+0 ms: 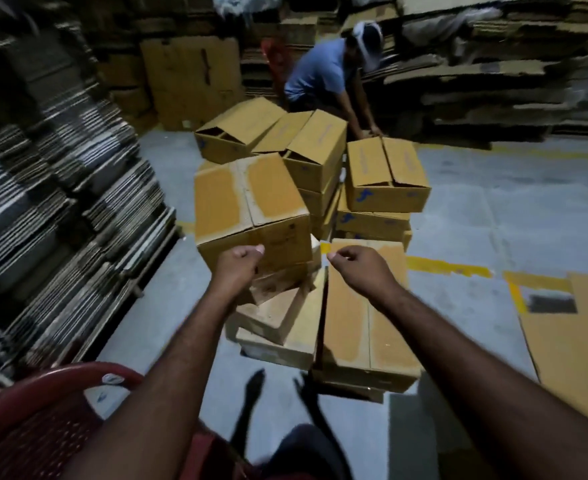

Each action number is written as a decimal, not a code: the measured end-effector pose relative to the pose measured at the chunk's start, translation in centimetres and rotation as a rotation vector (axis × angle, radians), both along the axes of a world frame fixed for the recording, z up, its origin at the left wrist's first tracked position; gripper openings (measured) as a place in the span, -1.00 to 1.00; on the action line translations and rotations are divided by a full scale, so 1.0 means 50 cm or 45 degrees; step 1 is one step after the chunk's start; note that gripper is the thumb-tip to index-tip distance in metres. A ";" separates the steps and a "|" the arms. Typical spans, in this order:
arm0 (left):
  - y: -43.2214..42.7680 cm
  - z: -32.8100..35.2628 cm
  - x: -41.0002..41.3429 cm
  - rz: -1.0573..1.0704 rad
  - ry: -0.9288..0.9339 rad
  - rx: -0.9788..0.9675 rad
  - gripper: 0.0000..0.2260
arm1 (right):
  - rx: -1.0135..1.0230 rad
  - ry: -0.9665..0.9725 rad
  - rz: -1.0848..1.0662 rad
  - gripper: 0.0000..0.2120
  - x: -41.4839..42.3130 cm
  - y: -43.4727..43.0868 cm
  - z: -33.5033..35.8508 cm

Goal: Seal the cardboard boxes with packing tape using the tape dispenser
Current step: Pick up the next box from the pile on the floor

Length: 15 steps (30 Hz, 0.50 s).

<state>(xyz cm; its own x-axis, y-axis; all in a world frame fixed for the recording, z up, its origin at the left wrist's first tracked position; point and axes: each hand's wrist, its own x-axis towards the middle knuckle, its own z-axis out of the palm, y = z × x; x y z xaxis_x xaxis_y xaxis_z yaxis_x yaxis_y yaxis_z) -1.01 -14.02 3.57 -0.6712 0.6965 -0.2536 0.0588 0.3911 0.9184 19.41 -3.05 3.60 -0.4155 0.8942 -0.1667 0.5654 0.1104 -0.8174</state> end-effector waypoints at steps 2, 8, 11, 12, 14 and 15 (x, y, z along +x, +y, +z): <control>0.023 -0.005 -0.055 0.057 -0.007 -0.031 -0.81 | -0.035 0.007 0.047 -0.64 -0.051 0.039 -0.002; 0.109 -0.060 -0.216 0.267 0.075 -0.057 -0.88 | -0.101 -0.034 0.098 -0.46 -0.224 0.180 -0.046; 0.163 -0.116 -0.328 0.376 0.138 -0.150 -0.78 | -0.133 -0.118 0.070 -0.37 -0.312 0.269 -0.099; 0.181 -0.141 -0.364 0.402 0.138 -0.218 -0.69 | -0.147 -0.141 0.054 -0.34 -0.340 0.297 -0.116; 0.220 -0.184 -0.416 0.412 0.122 -0.365 -0.50 | -0.160 -0.205 -0.002 -0.32 -0.389 0.358 -0.161; 0.237 -0.201 -0.432 0.404 0.117 -0.439 -0.42 | -0.174 -0.235 -0.042 -0.33 -0.409 0.381 -0.176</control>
<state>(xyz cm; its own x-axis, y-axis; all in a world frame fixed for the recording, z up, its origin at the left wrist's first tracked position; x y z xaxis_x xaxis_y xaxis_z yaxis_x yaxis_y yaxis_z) -22.61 -2.18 -6.48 -0.8679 0.3390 -0.3631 -0.0378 0.6837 0.7288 -1.04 16.01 -5.20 -0.3376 0.8707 -0.3577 0.7084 -0.0152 -0.7056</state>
